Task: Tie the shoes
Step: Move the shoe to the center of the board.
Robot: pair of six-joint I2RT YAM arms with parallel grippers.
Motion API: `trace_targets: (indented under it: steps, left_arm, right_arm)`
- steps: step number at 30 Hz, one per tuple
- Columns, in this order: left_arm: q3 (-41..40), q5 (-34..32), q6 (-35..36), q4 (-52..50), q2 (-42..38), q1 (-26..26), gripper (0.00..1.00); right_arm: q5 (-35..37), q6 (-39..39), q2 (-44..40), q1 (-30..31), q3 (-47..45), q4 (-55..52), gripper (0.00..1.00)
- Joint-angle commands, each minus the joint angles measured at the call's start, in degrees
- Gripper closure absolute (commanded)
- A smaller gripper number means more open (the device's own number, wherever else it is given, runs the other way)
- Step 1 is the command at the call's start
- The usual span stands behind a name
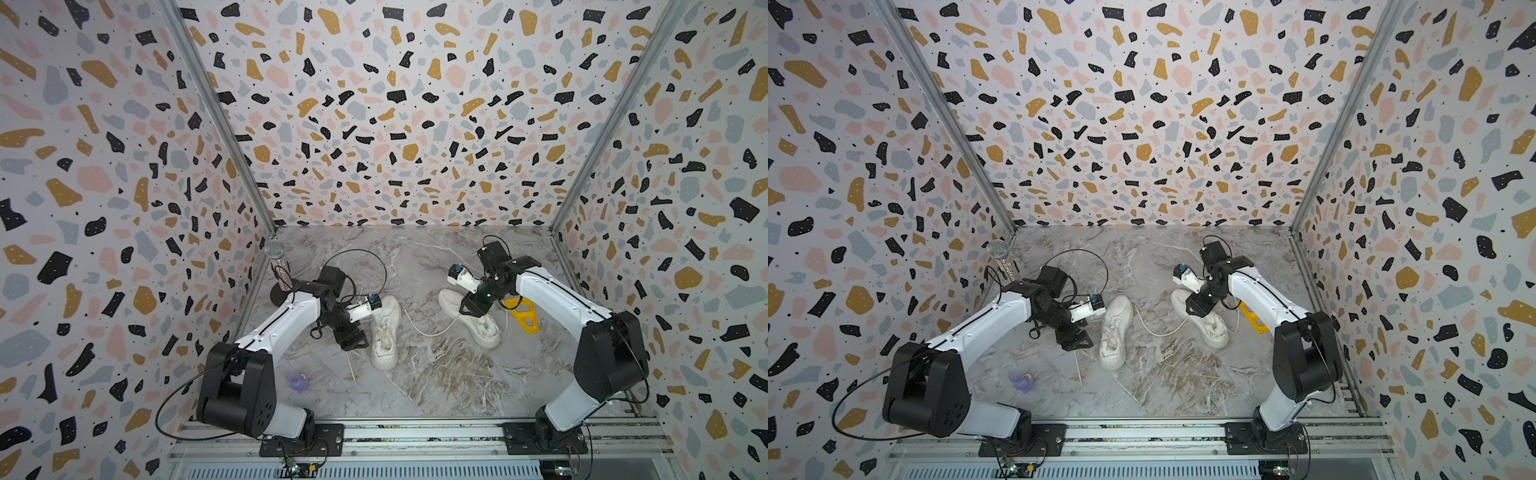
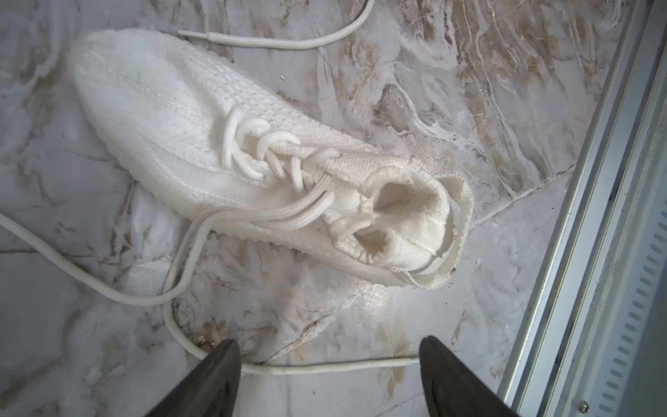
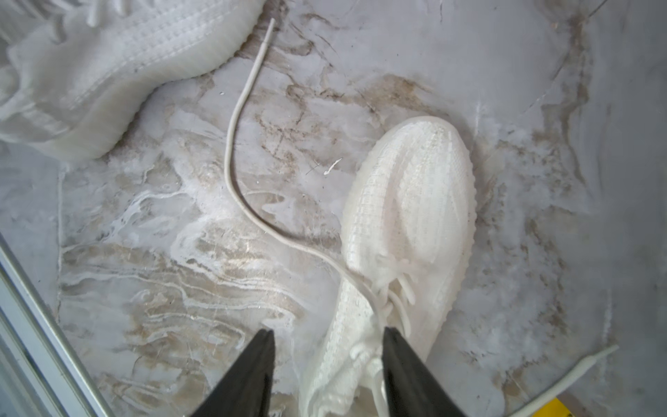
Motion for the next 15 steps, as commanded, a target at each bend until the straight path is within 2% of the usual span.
trace_targets:
  steps: [1, 4, 7, 15]
  left_arm:
    - [-1.26, 1.37, -2.58, 1.04, -1.29, -0.08, 0.19]
    - [-1.69, 0.33, -3.22, 2.0, -1.57, -0.07, 0.19]
    - [-1.9, -0.37, -3.65, 2.66, -1.35, -0.08, 0.19]
    - [-2.75, -0.88, -4.0, 3.74, -1.47, 0.0, 0.19]
  right_arm:
    - [6.41, -0.48, 3.69, 0.26, 2.46, 0.68, 0.32]
    - [10.53, -3.76, 5.69, 1.77, 2.45, 0.8, 0.16]
    - [10.57, -6.72, 5.42, 2.35, 1.27, 0.4, 0.02]
    - [18.85, -10.62, 8.82, 4.47, 0.94, 3.5, 0.0]
